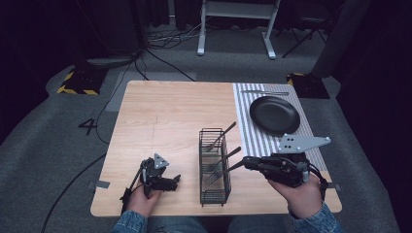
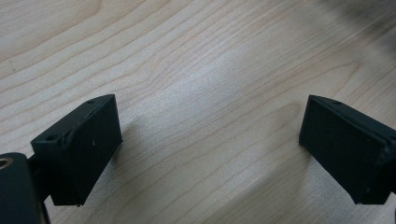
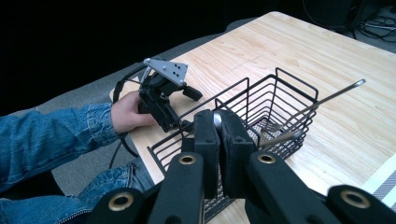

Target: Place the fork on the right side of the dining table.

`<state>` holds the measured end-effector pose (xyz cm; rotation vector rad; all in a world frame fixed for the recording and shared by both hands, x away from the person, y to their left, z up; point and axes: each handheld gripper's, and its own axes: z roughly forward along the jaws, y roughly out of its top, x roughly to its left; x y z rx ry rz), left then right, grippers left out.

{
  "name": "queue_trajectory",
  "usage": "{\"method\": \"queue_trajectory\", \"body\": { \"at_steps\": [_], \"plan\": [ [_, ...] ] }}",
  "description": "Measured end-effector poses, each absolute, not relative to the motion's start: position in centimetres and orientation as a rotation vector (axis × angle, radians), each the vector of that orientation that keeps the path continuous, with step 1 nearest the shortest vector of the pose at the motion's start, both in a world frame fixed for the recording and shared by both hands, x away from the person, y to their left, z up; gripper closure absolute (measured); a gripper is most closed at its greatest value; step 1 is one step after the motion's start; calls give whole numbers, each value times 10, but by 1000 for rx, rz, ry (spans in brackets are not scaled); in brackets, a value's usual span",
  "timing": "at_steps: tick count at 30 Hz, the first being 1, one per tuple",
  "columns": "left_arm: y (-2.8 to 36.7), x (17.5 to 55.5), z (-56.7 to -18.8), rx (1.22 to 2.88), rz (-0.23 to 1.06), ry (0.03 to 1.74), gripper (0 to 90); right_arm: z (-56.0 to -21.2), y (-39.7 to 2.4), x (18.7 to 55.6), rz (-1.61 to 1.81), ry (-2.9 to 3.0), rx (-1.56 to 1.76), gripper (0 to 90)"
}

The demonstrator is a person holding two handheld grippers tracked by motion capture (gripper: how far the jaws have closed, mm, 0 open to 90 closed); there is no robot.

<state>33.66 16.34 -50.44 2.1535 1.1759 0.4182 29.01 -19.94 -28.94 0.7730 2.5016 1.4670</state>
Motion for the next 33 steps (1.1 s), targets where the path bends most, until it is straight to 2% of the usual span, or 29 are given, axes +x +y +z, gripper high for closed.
{"method": "queue_trajectory", "body": {
  "at_steps": [33],
  "plan": [
    [163,338,-505,2154,421,1169,57,-258,-255,289,1647,2340,844,869]
  ]
}}
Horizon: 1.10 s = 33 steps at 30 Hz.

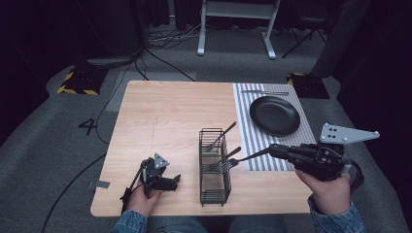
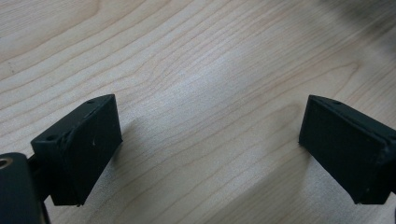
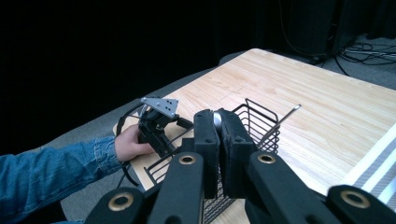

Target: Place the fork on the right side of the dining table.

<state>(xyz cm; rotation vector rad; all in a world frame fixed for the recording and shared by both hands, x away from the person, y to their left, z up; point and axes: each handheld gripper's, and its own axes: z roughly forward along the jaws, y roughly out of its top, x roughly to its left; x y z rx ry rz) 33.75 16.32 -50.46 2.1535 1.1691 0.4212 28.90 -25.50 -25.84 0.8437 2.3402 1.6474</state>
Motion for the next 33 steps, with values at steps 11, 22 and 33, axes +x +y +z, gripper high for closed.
{"method": "queue_trajectory", "body": {
  "at_steps": [11,22,33],
  "plan": [
    [163,337,-505,2154,416,1171,57,-252,-273,287,1634,2288,880,869],
    [163,339,-505,2154,411,1167,57,-256,-297,290,1604,2221,974,869],
    [163,340,-505,2155,408,1167,57,-263,-328,299,1569,2136,1090,869]
  ]
}}
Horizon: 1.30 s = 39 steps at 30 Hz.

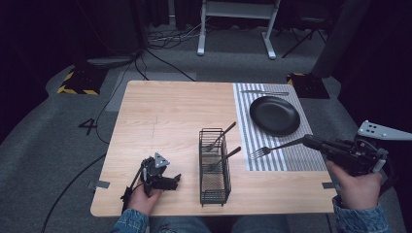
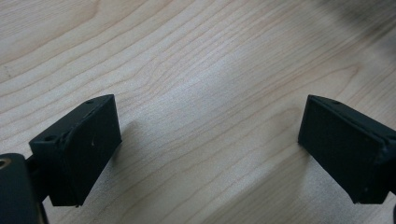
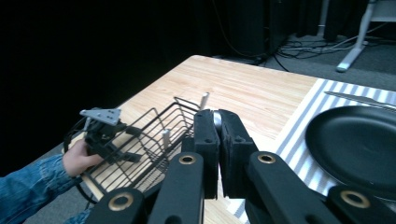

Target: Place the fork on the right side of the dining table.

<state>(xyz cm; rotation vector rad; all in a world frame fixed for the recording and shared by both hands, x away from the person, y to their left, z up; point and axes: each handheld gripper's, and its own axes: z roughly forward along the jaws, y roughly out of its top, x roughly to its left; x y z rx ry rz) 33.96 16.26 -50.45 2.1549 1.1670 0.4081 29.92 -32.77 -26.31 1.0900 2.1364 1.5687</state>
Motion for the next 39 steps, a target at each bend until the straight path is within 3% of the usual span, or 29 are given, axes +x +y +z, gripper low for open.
{"method": "queue_trajectory", "body": {
  "at_steps": [17,39],
  "plan": [
    [163,340,-505,2155,408,1167,57,-265,-348,326,1547,2056,1179,869],
    [163,339,-505,2155,411,1165,58,-294,-357,381,1491,2020,1327,869]
  ]
}}
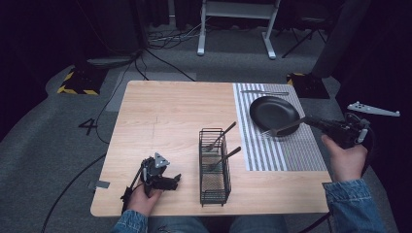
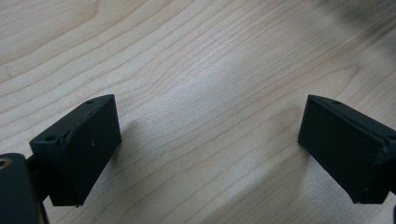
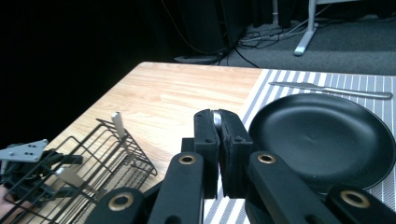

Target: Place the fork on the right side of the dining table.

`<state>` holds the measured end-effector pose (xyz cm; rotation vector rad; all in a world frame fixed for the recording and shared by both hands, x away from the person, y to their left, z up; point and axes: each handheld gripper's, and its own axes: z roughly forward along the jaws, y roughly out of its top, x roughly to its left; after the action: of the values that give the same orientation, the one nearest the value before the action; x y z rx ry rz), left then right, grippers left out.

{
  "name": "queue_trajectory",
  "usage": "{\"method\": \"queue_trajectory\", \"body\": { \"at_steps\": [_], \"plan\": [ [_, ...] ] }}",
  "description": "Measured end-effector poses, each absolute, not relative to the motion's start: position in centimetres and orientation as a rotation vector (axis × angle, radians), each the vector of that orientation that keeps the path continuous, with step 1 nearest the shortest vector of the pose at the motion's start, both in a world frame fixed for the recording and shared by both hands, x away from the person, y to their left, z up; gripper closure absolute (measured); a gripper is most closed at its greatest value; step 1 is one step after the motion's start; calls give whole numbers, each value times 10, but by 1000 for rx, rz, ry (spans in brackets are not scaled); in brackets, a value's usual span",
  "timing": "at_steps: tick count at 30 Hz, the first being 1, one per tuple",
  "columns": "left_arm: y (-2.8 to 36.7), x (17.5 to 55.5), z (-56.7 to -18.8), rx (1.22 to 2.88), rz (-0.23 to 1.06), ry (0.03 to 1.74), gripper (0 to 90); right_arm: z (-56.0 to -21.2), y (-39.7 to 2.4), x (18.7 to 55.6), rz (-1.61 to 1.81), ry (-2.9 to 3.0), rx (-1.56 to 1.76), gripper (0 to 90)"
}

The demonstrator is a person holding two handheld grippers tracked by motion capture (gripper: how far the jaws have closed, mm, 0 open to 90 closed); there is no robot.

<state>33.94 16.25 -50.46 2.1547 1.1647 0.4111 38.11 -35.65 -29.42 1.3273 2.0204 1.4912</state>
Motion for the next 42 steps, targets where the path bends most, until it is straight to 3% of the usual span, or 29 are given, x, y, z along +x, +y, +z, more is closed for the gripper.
{"method": "queue_trajectory", "body": {
  "at_steps": [21,42],
  "plan": [
    [163,338,-505,2153,417,1164,63,-337,-358,416,1435,2051,1485,869],
    [163,338,-505,2154,417,1164,63,-371,-361,427,1397,2056,1595,869]
  ]
}}
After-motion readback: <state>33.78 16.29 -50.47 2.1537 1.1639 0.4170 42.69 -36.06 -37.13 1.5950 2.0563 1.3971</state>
